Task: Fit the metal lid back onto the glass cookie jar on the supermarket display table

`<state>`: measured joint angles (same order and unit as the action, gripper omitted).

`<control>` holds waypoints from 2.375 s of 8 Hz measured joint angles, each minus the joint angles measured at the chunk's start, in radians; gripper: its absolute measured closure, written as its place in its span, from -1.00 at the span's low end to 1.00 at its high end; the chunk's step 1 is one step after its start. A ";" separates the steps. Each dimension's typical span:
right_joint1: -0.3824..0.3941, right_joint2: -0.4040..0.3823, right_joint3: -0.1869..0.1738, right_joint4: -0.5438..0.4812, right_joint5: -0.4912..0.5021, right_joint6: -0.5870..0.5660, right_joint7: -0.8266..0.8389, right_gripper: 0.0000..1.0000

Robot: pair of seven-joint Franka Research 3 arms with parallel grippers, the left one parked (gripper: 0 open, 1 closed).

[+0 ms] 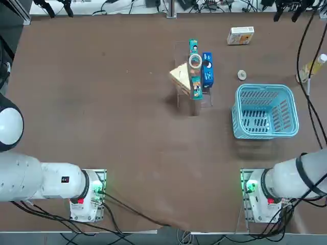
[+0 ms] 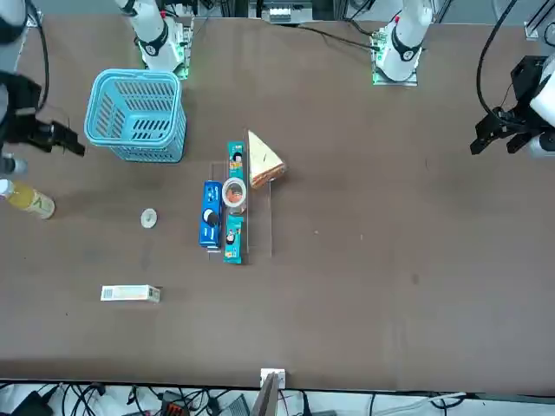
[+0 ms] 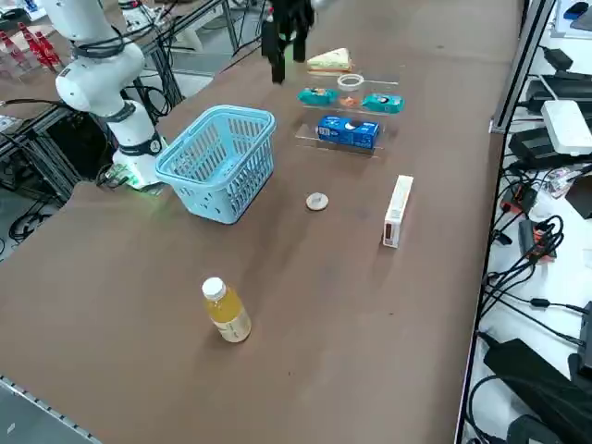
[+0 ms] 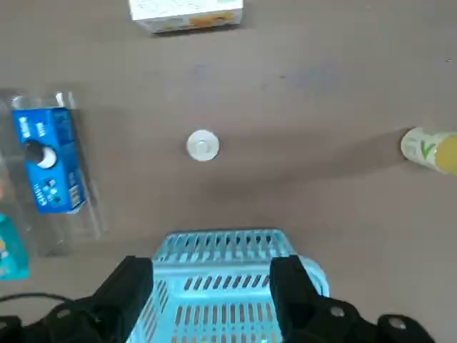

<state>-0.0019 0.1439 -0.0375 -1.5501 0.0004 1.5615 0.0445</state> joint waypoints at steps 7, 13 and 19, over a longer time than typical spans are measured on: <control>0.029 0.241 0.020 -0.289 0.010 0.678 -0.002 -1.00; 0.069 0.253 0.021 -0.540 0.010 0.934 0.009 -0.98; 0.068 0.272 0.019 -0.564 0.010 0.937 0.010 -0.85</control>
<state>0.0664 0.4158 -0.0188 -2.1140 0.0102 2.4981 0.0547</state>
